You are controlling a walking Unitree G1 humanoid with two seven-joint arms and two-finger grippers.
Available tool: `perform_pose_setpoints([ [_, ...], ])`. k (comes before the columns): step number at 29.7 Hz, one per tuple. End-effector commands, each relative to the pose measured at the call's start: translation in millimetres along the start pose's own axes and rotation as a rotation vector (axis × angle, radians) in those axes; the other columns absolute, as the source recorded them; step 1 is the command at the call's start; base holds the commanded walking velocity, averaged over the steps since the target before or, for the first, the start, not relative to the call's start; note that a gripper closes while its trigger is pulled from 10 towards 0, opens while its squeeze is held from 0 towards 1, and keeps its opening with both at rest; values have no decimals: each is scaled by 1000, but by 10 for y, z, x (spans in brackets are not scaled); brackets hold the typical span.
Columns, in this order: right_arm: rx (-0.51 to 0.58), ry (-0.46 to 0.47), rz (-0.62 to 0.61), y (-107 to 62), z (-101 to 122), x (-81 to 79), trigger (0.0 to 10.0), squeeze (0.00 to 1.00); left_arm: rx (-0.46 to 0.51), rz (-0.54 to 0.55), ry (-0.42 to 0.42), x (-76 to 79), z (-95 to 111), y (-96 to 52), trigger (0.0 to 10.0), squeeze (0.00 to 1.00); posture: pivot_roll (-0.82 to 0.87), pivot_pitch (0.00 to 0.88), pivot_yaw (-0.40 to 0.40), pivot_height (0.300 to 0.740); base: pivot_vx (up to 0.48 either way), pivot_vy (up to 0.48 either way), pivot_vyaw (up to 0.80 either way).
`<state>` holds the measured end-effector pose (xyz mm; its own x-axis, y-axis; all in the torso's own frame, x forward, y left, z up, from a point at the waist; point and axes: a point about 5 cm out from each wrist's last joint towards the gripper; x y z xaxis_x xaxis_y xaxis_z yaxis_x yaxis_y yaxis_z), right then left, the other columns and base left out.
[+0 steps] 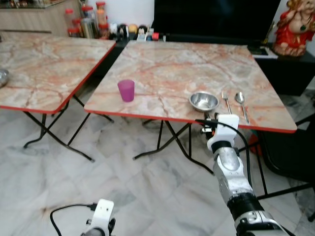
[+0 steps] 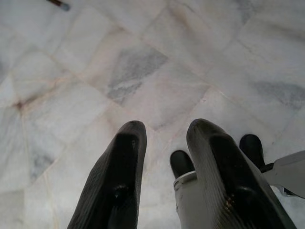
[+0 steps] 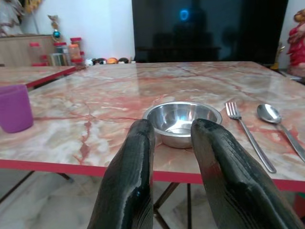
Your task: Setting the table
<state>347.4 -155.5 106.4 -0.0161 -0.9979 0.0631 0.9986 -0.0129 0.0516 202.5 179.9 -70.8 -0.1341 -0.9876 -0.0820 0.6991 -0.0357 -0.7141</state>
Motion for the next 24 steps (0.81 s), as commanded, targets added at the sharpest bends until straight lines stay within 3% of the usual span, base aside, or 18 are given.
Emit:
perform_pose_setpoints([
  [1, 18, 6, 8, 26, 54, -17, 10000, 0, 6, 14, -16, -33, 14, 1, 10000, 0, -89, 0, -13, 736, 0, 0, 0],
  [24, 9, 15, 21, 46, 66, -62, 10000, 0, 10, 38, -35, -64, 53, 13, 10000, 0, -82, 0, -13, 736, 0, 0, 0],
])
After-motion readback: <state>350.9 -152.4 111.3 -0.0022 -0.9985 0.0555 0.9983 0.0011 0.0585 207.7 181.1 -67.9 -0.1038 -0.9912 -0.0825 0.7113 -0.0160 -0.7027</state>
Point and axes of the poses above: a point about 5 cm out from each wrist's last joint towards the gripper, its own y axis pointing out of the wrist towards the gripper, its own z axis along the axis of the wrist's last joint, x = y × z, and after that the axes turned 2 degrees about -y, right-handed
